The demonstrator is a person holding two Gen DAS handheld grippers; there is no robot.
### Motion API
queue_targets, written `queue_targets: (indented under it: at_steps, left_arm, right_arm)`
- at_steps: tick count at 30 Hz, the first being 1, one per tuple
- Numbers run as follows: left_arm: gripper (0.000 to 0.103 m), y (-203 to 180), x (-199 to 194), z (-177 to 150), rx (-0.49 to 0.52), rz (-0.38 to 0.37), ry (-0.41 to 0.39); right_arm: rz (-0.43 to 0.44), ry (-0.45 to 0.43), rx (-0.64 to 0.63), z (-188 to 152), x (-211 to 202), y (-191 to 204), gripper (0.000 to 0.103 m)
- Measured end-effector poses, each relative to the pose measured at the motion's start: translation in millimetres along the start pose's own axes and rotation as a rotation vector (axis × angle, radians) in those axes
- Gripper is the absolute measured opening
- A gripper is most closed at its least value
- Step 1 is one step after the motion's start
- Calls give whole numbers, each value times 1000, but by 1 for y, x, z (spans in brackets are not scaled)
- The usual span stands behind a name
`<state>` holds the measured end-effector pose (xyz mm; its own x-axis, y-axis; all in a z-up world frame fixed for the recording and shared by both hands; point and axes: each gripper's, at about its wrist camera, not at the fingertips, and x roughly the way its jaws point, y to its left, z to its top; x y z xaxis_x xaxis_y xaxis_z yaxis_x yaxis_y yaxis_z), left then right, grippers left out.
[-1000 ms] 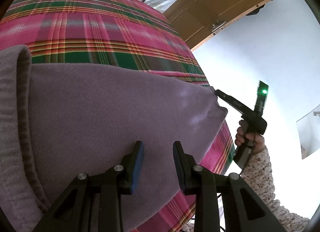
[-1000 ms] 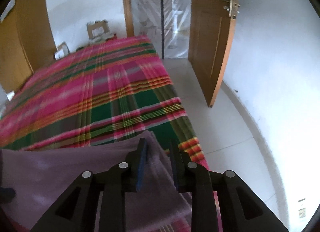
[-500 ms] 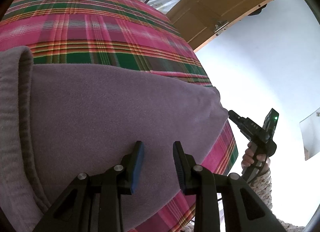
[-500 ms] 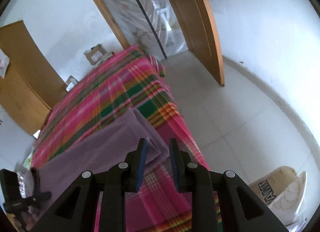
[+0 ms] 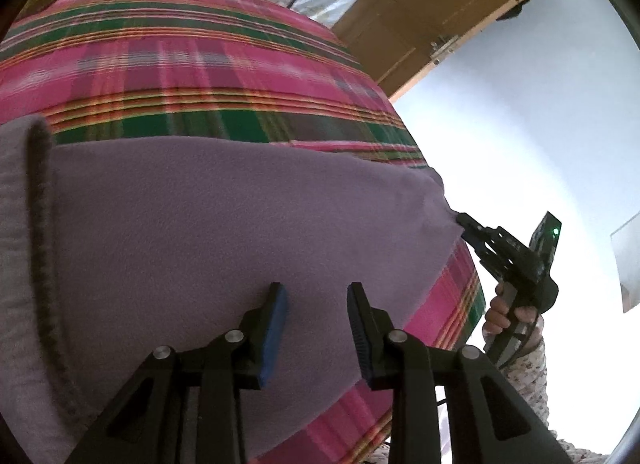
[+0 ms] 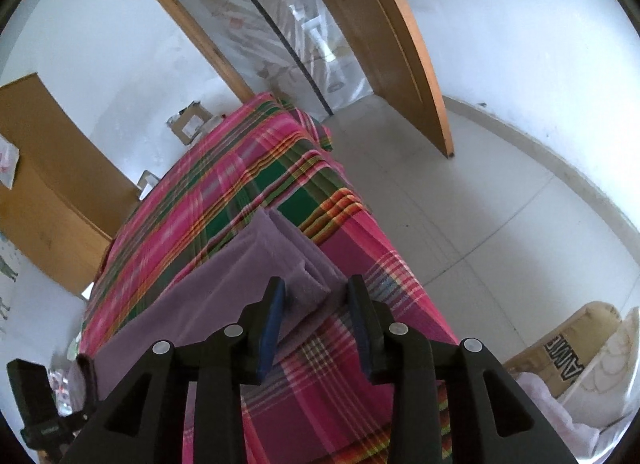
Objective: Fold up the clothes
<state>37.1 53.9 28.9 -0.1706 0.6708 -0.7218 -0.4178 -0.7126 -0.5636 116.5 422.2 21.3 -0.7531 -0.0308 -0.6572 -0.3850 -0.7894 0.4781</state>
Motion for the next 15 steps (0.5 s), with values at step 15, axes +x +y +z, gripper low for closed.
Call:
queue_targets:
  at_steps: [15]
  left_arm:
    - [32,-46,33,2,90,-48,68]
  right_arm:
    - [-33,-54,-24,-10,-1,1,13]
